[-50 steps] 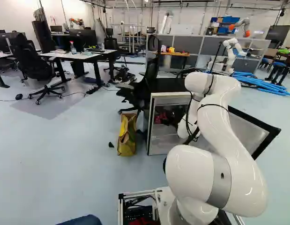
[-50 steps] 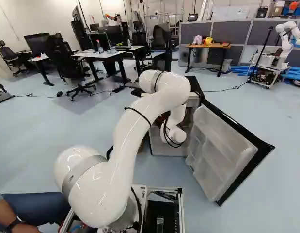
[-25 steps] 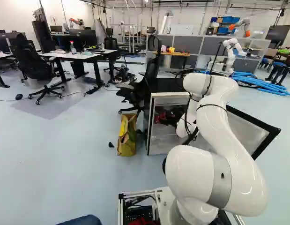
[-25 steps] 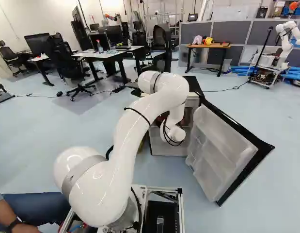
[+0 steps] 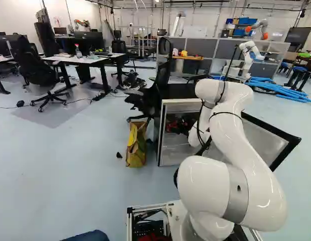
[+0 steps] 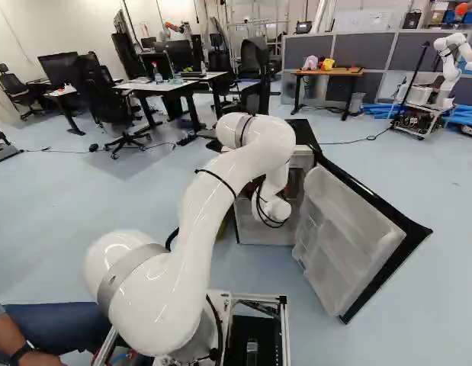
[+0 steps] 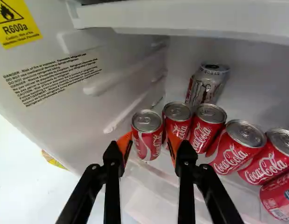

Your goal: Grab a drink from the fridge

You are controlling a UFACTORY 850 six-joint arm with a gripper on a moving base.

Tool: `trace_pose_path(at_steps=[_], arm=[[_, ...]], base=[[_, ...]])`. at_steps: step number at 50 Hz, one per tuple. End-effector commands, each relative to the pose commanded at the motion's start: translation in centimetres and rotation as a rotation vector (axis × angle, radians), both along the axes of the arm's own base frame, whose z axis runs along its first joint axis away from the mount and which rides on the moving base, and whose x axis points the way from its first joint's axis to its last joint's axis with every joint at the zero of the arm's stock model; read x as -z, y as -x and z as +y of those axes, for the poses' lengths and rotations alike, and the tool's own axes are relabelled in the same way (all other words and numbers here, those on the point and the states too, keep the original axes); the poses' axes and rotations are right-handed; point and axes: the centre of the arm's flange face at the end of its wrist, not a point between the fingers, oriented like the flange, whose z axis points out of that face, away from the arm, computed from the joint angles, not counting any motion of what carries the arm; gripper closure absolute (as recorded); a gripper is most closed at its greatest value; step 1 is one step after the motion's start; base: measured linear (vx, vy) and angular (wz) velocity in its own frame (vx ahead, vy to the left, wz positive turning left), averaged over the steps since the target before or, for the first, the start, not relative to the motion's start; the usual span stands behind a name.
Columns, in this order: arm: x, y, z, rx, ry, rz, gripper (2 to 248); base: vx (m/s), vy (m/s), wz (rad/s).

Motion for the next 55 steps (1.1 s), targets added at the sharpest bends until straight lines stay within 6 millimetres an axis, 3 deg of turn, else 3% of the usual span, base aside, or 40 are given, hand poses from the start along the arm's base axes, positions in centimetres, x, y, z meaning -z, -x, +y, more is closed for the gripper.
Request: trace_pose_path(at_steps=[55], arm=[[0.6,-2.0,1.0,-0.031,0.031,0.003,121]], base=[[0.0,0.0,0.0]])
